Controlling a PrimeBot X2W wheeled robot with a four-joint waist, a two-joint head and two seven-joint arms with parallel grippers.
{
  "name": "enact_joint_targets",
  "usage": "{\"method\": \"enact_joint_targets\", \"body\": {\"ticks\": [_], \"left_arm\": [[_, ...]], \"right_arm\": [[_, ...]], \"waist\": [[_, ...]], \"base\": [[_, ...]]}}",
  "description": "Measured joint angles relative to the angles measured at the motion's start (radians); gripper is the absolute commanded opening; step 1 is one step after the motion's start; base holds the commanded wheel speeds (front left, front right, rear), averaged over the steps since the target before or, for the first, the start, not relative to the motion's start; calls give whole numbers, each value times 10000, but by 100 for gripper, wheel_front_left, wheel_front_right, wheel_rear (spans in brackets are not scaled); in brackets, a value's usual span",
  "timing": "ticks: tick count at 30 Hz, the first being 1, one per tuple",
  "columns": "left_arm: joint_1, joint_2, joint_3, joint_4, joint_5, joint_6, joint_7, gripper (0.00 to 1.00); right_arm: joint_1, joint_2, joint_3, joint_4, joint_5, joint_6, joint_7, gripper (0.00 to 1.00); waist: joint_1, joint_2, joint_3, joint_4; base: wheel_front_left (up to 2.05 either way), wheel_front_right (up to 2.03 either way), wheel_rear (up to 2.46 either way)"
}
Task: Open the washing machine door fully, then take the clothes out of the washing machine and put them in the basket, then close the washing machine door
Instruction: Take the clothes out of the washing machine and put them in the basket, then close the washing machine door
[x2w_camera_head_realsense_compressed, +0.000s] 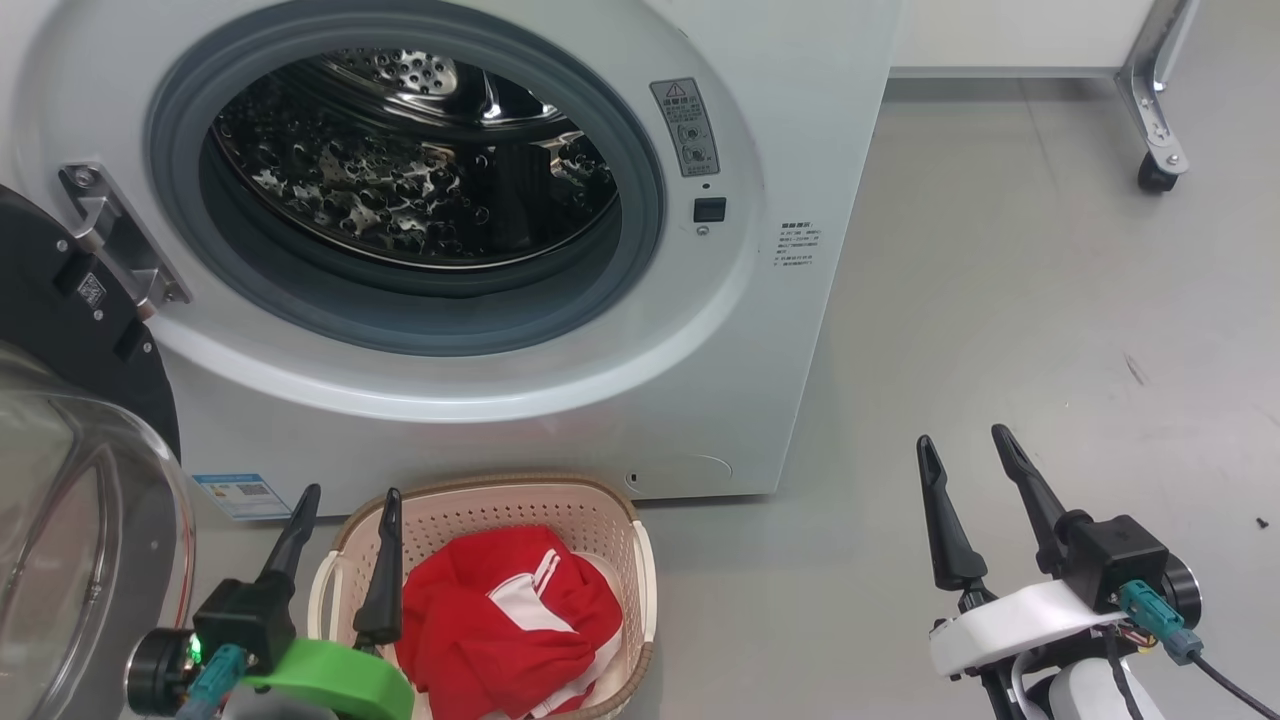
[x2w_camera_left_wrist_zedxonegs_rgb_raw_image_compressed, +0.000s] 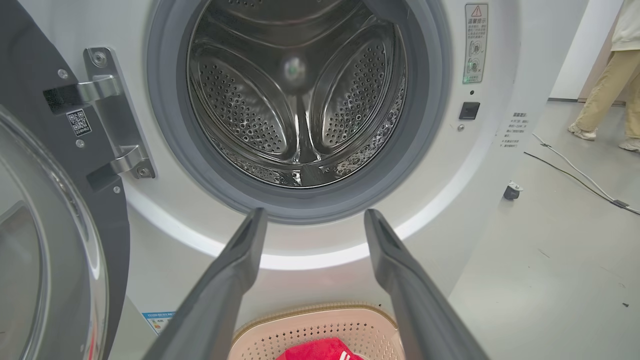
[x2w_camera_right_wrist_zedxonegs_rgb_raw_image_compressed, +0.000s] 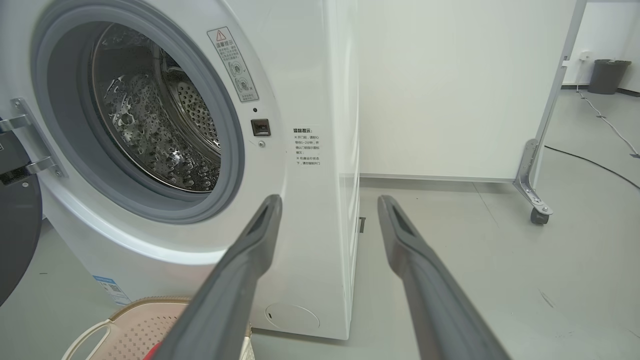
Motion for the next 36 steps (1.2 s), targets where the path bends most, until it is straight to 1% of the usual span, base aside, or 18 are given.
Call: {"method": "enact_joint_targets", "body": {"ticks": [6, 15, 36], "left_arm": [[473, 2, -19, -435, 0, 117, 0, 100], [729, 69, -36, -966, 17, 244, 58, 100], [1240, 201, -157, -1918, 134, 393, 525, 100]], "right_arm": [[216, 10, 4, -17, 0, 0, 0, 100], [278, 12, 46, -58, 4, 0, 0, 100], [371, 15, 178, -159, 29, 0, 0, 100]], "waist": [[0, 0, -168, -14], [0, 0, -225, -82], [0, 0, -295, -225]], "base": [[0, 0, 0], [0, 0, 0], [-4, 4, 0]]}}
